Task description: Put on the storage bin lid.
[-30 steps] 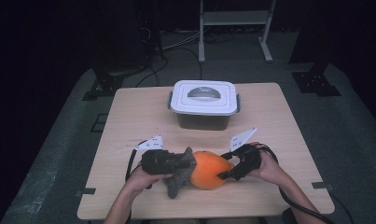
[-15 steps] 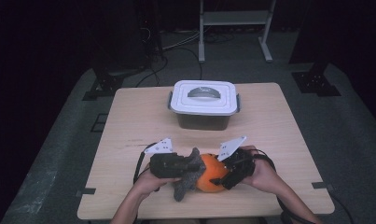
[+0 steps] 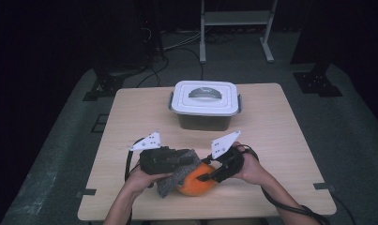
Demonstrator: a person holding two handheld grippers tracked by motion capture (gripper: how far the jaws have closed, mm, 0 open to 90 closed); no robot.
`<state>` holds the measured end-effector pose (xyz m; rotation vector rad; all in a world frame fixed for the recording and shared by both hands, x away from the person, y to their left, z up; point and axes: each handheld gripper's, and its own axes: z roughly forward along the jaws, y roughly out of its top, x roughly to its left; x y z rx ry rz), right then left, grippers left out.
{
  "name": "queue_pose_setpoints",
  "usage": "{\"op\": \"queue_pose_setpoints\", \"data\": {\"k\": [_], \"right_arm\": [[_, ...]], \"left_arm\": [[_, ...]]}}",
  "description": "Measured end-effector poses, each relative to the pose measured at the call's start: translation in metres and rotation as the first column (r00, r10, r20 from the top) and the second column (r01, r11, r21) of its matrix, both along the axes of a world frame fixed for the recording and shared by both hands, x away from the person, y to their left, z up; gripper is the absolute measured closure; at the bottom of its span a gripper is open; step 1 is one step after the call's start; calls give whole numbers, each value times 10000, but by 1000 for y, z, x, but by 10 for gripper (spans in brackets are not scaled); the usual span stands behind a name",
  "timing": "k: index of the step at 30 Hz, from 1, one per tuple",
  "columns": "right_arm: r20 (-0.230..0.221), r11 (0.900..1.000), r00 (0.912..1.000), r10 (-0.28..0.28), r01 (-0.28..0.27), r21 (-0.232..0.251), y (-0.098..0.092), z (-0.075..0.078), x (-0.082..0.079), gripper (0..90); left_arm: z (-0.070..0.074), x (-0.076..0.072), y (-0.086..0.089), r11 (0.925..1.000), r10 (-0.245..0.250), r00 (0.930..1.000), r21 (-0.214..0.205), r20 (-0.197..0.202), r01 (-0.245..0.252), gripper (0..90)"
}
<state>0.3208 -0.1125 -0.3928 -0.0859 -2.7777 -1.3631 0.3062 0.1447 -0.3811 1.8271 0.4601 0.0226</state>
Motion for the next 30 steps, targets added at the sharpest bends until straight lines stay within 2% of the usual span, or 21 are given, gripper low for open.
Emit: {"op": "queue_pose_setpoints", "data": {"k": [1, 2, 5, 7, 8, 9, 11, 13, 15, 19, 21, 24, 25, 27, 30], "right_arm": [[110, 9996, 9999, 94, -91, -255, 2, -3, 0, 484], [157, 9992, 9998, 148, -142, -360, 2, -7, 1, 481], [-209, 10000, 9998, 52, -52, 12, -14, -13, 9, 470], [-582, 9995, 9980, -236, 249, 211, -29, -18, 17, 460], [-582, 9995, 9980, -236, 249, 211, -29, -18, 17, 460], [-940, 9966, 9933, -679, 719, 397, -46, -23, 24, 437], [-1210, 9929, 9874, -1022, 1086, 478, -54, -25, 26, 400], [-1378, 9909, 9827, -1240, 1300, 359, -57, -25, 25, 330], [-1244, 9882, 9807, -1507, 1527, 72, -56, -21, 21, 282], [-940, 9841, 9796, -1776, 1774, -114, -61, -11, 8, 274], [-952, 9815, 9769, -1912, 1914, -77, -61, -10, 3, 269], [-706, 9782, 9757, -2075, 2064, -229, -54, -13, -1, 275], [-713, 9773, 9747, -2118, 2105, -249, -52, -14, -1, 307], [-608, 9827, 9809, -1849, 1843, -159, -49, -15, -1, 398], [-494, 9911, 9899, -1330, 1325, -130, -43, -18, -2, 429]], "left_arm": [[-3, 0, 1, 9999, 35, 10000, 140, -84, -34, 674], [-7, 1, 2, 10000, -9, 9997, 82, -241, 11, 674], [-12, 2, 7, 9999, 38, 9992, 126, -396, -33, 674], [-15, 3, 9, 9998, 54, 9987, 198, -513, -44, 674], [-15, 3, 9, 9998, 54, 9987, 198, -513, -44, 674], [-20, 4, 9, 9993, 60, 9977, 384, -675, -35, 673], [-26, 5, 6, 9993, -20, 9964, 370, -853, 52, 674], [-27, 6, 2, 9992, -98, 9960, 366, -889, 131, 674], [-26, 5, 1, 9990, -89, 9963, 425, -860, 126, 674], [-27, 4, 1, 9992, -118, 9958, 359, -903, 151, 673], [-26, 3, -1, 9991, -234, 9955, 335, -916, 266, 674], [-24, 2, -4, 9984, -288, 9966, 467, -769, 325, 673], [-22, 2, -4, 9984, -244, 9971, 485, -726, 280, 673], [-19, 1, -3, 9990, -252, 9975, 348, -665, 275, 674], [-13, -3, -9, 9981, -441, 9982, 404, -409, 458, 674]]}}
